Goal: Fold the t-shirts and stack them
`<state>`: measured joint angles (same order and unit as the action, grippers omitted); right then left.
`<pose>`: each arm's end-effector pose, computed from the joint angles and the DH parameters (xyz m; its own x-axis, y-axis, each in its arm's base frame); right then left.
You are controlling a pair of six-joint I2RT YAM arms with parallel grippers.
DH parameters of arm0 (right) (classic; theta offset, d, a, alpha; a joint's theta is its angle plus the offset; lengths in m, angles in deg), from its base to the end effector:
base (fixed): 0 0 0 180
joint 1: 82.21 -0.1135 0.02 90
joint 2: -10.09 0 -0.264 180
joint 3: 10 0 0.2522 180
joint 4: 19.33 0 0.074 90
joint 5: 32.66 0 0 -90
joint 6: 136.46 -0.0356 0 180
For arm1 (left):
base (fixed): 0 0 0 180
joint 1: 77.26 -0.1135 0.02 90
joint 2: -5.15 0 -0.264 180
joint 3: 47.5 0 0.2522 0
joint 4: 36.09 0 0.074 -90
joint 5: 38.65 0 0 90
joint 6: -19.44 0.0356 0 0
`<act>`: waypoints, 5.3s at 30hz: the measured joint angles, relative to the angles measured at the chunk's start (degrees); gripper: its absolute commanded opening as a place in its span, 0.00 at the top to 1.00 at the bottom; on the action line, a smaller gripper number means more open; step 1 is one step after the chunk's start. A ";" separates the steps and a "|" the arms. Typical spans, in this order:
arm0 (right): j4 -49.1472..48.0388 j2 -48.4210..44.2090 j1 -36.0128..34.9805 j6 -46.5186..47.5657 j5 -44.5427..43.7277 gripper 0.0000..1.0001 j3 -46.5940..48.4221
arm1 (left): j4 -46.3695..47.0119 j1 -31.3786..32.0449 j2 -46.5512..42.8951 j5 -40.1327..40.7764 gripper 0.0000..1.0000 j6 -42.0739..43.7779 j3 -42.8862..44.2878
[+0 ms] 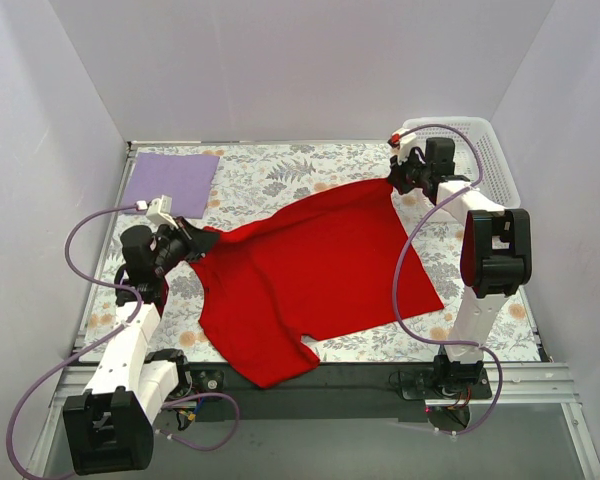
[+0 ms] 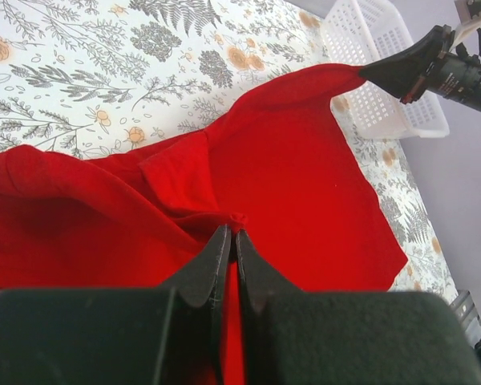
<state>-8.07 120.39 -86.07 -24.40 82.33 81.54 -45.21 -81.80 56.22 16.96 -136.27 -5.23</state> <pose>0.4404 0.0448 0.2268 -0.3026 -0.3616 -0.8818 -0.5823 0.8026 -0.1293 0.2027 -0.0041 0.2485 -0.5549 -0.7986 -0.2330 -0.0861 0.3337 -0.9387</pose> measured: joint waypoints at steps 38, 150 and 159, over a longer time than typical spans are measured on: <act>1.11 -5.88 0.00 3.85 -5.09 0.75 -7.13 | -15.34 3.23 -6.97 -1.09 1.00 -3.80 -0.17; 8.61 -37.48 14.03 1.88 20.20 0.58 -33.66 | -34.16 27.61 42.66 -1.51 0.68 5.68 27.39; 8.83 -37.48 14.43 1.90 20.57 0.58 -33.66 | -30.27 24.22 23.85 14.91 0.32 3.69 26.10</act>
<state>0.76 82.91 -71.64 -22.49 102.90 47.88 -75.48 -57.58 80.06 31.86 -132.58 20.87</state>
